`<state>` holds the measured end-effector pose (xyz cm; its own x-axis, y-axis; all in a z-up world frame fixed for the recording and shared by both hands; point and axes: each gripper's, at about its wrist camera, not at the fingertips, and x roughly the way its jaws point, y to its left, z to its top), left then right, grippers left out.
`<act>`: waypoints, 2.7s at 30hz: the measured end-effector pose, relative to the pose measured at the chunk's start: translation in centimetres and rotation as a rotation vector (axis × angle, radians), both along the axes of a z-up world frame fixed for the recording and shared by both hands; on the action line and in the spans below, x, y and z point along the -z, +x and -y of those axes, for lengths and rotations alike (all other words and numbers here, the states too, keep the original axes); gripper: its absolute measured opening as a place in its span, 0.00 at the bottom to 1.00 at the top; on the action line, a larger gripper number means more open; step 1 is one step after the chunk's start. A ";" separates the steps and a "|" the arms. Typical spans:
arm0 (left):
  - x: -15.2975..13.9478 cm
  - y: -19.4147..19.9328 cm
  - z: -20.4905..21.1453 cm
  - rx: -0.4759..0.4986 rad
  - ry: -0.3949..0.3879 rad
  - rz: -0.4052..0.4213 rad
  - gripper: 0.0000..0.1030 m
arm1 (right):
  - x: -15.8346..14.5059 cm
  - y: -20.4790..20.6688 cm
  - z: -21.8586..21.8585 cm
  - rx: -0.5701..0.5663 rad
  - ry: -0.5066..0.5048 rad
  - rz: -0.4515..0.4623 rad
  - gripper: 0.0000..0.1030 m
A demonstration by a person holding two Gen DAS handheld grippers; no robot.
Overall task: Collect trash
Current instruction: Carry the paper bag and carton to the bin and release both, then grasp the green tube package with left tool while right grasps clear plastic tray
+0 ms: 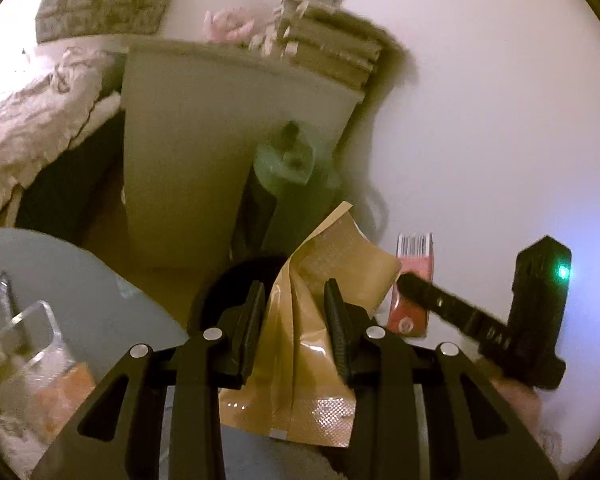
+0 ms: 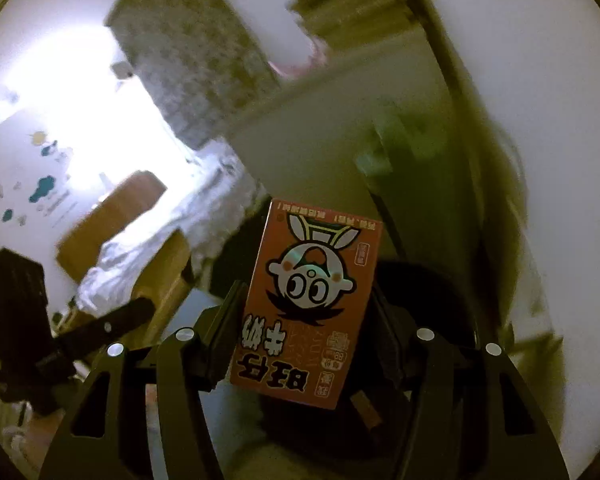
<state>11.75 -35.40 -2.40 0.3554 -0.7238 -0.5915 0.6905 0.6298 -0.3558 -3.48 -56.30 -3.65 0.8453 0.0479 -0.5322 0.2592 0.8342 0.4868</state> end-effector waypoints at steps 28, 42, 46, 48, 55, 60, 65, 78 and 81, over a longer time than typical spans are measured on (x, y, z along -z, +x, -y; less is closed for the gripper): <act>6.7 2.2 4.9 0.027 0.163 -0.107 0.37 | 8.5 2.4 0.3 -0.010 0.065 -0.197 0.63; 3.2 0.8 0.6 -0.007 0.120 -0.059 0.48 | 5.3 2.2 -1.4 -0.040 0.023 -0.168 0.71; 1.2 -0.1 -3.9 -0.061 0.093 -0.026 0.55 | 2.6 3.3 -3.9 -0.143 -0.007 -0.127 0.74; 0.4 -0.7 -6.5 -0.091 0.089 0.001 0.61 | 1.0 4.2 -5.8 -0.243 -0.029 -0.097 0.76; -1.2 -1.7 -18.8 -0.202 0.184 0.117 0.75 | -4.1 8.1 -14.2 -0.613 -0.210 -0.034 0.78; -0.4 -1.3 -26.6 -0.214 0.382 0.209 0.76 | -6.1 12.0 -21.8 -0.916 -0.409 -0.053 0.83; 1.6 0.8 -30.9 -0.134 0.494 0.208 0.76 | -5.0 16.5 -27.7 -1.147 -0.566 -0.127 0.83; 5.0 4.2 -32.3 -0.010 0.465 0.125 0.68 | 2.6 20.2 -35.5 -1.433 -0.804 -0.394 0.37; 5.3 3.8 -32.1 -0.007 0.451 0.112 0.65 | 3.0 19.7 -34.9 -1.413 -0.785 -0.386 0.22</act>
<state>15.54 -3.31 -7.66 0.4393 -0.4003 -0.8042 0.7044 0.7091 0.0318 16.25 -21.35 -6.65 0.1924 0.2476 -0.9496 -0.8675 0.4952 -0.0467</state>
